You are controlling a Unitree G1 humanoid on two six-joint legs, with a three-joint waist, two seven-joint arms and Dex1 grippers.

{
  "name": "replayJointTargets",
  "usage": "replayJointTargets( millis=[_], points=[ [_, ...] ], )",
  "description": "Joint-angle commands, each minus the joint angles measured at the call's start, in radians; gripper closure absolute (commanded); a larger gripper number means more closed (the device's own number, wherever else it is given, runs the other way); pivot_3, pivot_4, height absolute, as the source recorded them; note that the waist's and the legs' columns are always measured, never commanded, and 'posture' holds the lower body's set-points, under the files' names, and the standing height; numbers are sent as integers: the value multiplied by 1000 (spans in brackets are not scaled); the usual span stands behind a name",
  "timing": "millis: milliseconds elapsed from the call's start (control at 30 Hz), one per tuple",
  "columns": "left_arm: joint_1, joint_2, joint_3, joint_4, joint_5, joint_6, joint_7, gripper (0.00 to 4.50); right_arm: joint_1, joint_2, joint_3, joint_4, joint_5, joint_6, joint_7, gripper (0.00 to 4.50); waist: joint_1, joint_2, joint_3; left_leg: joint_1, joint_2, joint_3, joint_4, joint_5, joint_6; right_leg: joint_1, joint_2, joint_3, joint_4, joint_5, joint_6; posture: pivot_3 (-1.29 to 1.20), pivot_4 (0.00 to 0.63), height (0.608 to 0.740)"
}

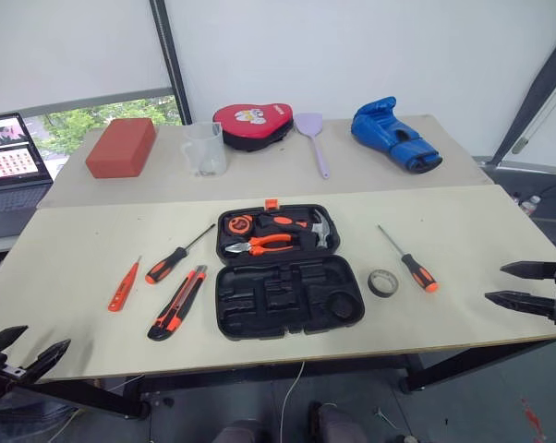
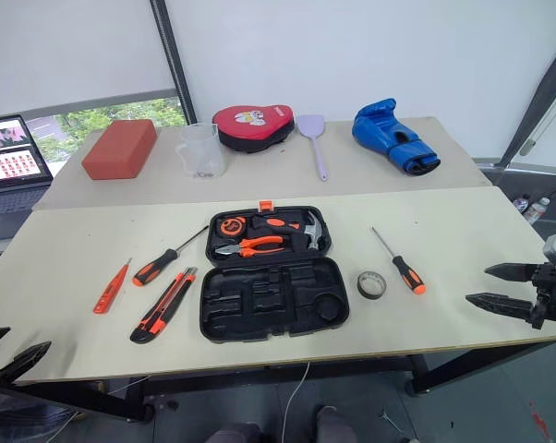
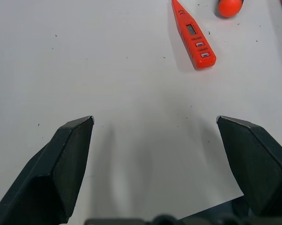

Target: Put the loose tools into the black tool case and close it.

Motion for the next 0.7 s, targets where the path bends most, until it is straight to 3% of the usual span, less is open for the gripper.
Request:
replayJointTargets(
  millis=[33,167,367,500,700],
  points=[
    [-11,17,27,-40,-18,15,3,0,-7,-16,-27,-34,7,-9,-11,23,0,0,0,0,0,0,0,0,0,0,0,0,0,0,0,0,150,740],
    [-50,38,-1,-89,-47,101,13,0,4,-13,-53,-118,33,28,-37,23,1,0,0,0,0,0,0,0,0,0,0,0,0,0,0,0,150,740],
    [-287,152,-189,-158,-99,300,28,0,-25,37,-38,-455,158,227,-119,23,2,0,0,0,0,0,1,1,-2,0,0,0,1,-1,2,0,150,740],
    [-570,206,-408,20,-5,316,29,0,-96,80,31,-644,218,338,-194,23,0,0,0,1,0,0,0,1,-2,0,1,0,2,1,0,0,150,740],
    [-801,192,-617,204,87,322,-12,0,-181,150,101,-756,234,382,-282,23,-7,0,0,0,-1,0,0,1,-2,-3,1,-1,1,1,-2,0,150,740]
  ],
)
